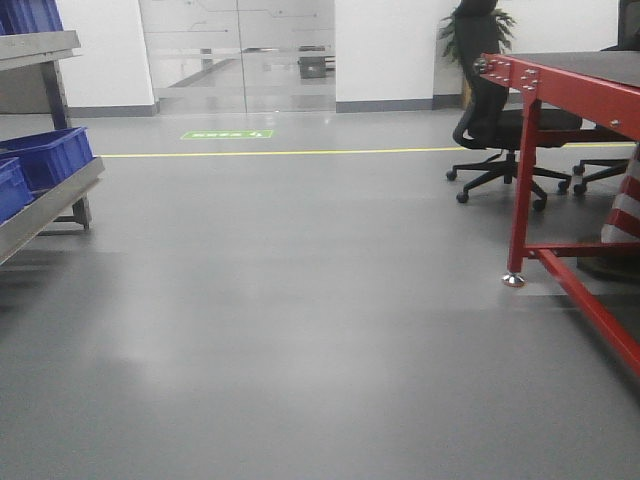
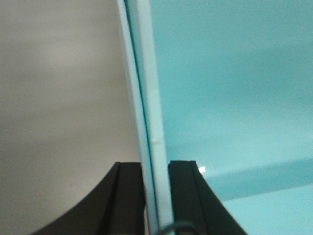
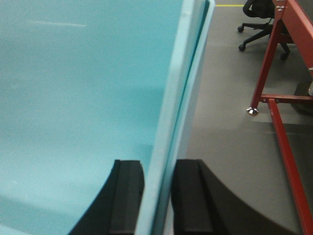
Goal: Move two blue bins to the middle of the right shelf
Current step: 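Drive the base across the floor carrying the cyan bin in both grippers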
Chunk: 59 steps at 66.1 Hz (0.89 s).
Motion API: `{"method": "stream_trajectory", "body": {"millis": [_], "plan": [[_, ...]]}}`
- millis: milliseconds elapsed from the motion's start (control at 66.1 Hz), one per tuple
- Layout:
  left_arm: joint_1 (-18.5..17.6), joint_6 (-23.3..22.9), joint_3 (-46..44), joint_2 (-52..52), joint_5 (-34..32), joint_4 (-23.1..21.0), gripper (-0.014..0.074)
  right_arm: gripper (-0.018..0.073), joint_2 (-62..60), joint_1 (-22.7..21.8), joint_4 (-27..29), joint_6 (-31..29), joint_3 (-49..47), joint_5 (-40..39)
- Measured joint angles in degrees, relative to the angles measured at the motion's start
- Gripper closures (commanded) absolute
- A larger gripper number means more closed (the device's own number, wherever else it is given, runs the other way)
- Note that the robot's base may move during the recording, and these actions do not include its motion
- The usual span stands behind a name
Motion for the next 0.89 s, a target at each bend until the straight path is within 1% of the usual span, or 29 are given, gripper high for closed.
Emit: {"method": "stream_trajectory", "body": {"millis": [893], "plan": [[0.0, 0.0, 0.0, 0.0, 0.0, 0.0, 0.0707, 0.0713, 0.0, 0.0, 0.0, 0.0, 0.0, 0.0]]}}
